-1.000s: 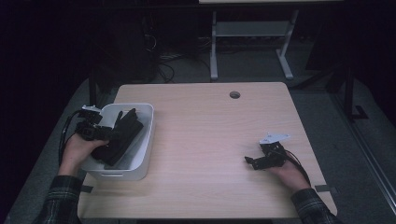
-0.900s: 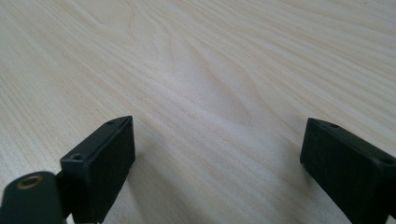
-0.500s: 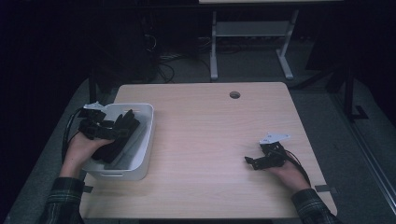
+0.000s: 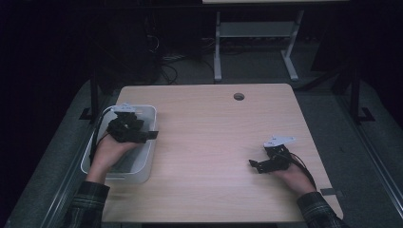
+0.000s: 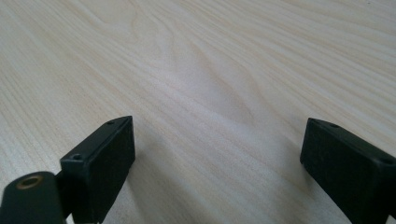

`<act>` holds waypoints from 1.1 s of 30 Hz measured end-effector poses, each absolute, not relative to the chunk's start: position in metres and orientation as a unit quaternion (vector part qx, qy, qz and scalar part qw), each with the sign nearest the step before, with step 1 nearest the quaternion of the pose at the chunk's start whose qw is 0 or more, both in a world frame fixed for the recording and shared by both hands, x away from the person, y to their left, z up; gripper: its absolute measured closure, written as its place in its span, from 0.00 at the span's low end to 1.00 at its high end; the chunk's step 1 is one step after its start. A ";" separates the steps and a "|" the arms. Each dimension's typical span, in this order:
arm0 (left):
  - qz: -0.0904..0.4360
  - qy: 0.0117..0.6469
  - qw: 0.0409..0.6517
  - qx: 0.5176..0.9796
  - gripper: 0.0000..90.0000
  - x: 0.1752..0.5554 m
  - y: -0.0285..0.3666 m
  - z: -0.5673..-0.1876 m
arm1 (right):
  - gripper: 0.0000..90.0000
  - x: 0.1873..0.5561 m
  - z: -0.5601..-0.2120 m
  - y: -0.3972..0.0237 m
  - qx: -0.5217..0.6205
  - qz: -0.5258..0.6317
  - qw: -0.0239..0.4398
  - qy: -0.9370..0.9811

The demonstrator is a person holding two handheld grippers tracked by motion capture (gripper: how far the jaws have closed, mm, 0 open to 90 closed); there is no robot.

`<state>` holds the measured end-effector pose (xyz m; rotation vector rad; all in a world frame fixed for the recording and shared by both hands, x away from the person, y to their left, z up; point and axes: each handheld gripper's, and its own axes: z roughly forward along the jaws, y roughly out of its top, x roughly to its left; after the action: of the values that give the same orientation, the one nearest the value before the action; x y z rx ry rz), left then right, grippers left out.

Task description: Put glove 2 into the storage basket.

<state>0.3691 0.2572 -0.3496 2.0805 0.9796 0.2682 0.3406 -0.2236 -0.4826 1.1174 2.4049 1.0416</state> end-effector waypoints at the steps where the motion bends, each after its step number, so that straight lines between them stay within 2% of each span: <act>1: 0.104 0.383 0.405 0.823 0.18 0.368 0.249 -0.350 | 0.11 0.341 -0.483 -0.224 0.388 0.362 0.146 0.835; 16: 0.087 0.332 0.425 0.838 0.18 0.345 0.172 -0.367 | 0.11 0.340 -0.483 -0.223 0.386 0.363 0.146 0.835; 33: 0.064 0.295 0.397 0.867 0.18 0.326 0.131 -0.420 | 0.11 0.340 -0.483 -0.223 0.385 0.363 0.146 0.836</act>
<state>0.3263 0.1308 -0.4196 2.1949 0.7469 0.1624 0.3404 -0.2234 -0.4827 1.1077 2.4087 1.0442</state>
